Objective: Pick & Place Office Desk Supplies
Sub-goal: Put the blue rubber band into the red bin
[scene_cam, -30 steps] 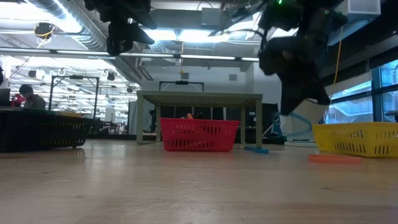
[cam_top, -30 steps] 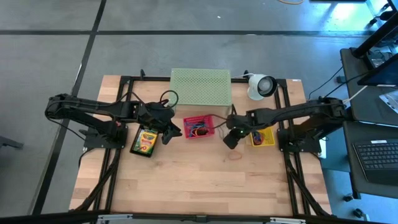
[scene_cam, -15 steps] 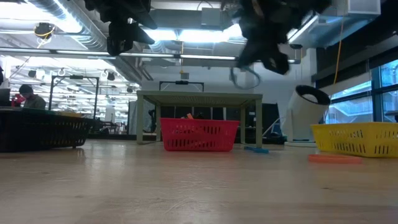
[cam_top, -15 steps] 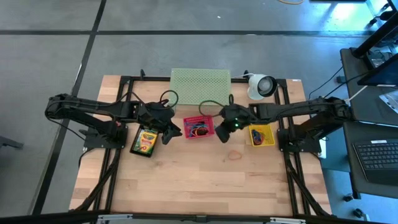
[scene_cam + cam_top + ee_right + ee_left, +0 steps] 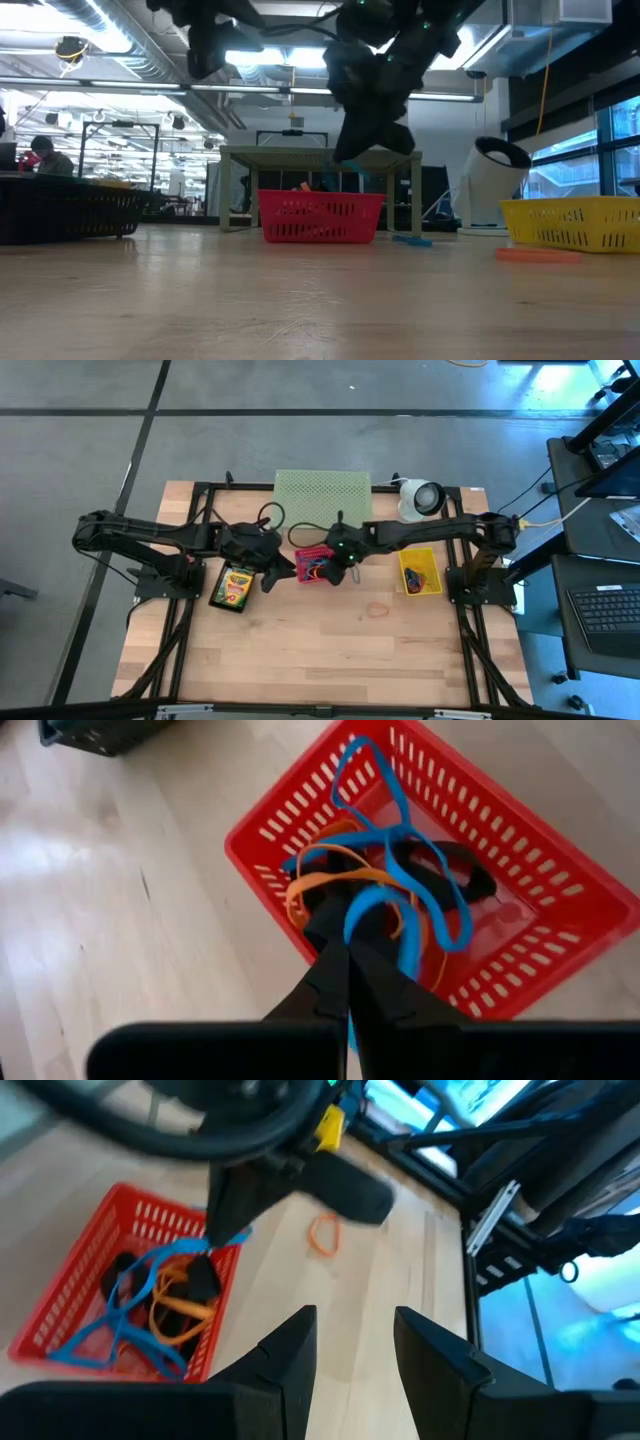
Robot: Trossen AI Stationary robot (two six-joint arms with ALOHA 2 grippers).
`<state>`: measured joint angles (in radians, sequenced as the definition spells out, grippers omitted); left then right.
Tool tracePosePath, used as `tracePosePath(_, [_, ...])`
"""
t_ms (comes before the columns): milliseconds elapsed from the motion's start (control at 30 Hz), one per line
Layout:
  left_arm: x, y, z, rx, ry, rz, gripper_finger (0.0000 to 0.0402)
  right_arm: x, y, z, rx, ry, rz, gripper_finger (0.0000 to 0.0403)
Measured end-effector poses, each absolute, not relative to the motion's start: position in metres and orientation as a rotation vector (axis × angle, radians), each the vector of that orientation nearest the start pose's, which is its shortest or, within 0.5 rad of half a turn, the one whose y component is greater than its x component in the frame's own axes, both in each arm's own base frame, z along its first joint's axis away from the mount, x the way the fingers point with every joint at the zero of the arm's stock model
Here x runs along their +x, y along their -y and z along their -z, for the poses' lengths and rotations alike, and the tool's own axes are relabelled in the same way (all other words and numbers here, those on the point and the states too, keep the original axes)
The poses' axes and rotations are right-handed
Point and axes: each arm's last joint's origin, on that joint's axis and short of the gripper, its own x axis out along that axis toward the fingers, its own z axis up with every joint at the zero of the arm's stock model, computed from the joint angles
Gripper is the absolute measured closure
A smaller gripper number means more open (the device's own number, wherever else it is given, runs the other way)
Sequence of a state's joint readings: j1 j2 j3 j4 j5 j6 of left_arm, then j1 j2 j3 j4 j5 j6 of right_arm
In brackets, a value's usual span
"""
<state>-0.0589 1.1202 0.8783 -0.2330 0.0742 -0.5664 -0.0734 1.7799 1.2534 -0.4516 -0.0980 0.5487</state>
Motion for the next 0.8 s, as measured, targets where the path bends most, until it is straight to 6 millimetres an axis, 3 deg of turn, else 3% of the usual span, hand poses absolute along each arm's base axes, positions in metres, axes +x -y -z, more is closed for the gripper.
tracePosePath(367, [0.247, 0.017, -0.305, -0.464, -0.398, 0.040, 0.0272, 0.374, 0.031, -0.208, 0.540, -0.929, 0.267, 0.0403])
tracePosePath(800, [0.246, 0.017, -0.305, -0.453, -0.404, 0.041, 0.0272, 0.379, 0.038, -0.202, 0.531, -0.907, 0.300, 0.0389])
